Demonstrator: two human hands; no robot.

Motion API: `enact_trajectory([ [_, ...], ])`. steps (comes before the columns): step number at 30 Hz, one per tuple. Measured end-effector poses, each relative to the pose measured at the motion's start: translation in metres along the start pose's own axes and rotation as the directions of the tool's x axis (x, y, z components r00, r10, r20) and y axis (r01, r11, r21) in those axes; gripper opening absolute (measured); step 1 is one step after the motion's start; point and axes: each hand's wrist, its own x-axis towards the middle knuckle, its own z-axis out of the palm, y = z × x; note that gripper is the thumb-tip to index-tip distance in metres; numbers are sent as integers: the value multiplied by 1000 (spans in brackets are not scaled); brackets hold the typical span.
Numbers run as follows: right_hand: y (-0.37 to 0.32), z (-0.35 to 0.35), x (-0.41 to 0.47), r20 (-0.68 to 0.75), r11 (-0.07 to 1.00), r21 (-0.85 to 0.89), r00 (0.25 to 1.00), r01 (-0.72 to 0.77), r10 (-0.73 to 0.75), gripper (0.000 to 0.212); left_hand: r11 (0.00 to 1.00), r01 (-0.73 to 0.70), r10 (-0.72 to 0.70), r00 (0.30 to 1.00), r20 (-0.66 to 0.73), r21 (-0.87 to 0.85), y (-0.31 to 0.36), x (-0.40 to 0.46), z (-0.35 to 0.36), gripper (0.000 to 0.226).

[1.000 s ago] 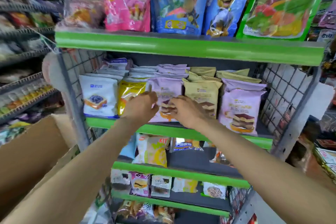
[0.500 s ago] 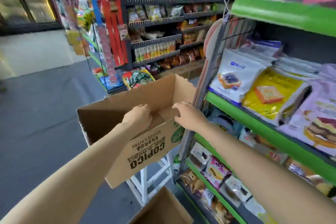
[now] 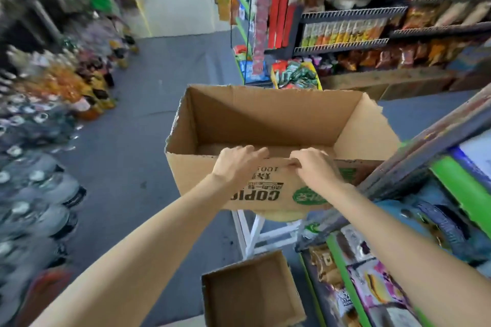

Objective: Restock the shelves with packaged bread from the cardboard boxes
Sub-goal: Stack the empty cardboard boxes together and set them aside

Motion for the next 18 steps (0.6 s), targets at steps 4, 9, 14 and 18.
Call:
enact_trajectory([
  [4,-33,-4,14,-56,991,-41,990,127,-129,21,992,126,-129,980,-154,-33,-42,-28,-6,37],
  [9,-100,-8,7,-67,943,18,941,334,-332,21,962,255,-268,949,-168,-94,-85,-86,-9,25],
  [14,-179,-2,-35,-2,867,27,867,498,-498,22,941,309,-321,944,-72,-137,-119,-181,-8,27],
  [18,-248,-1,-89,12,814,52,815,579,-580,24,906,406,-419,899,-129,-119,-137,-279,-10,27],
])
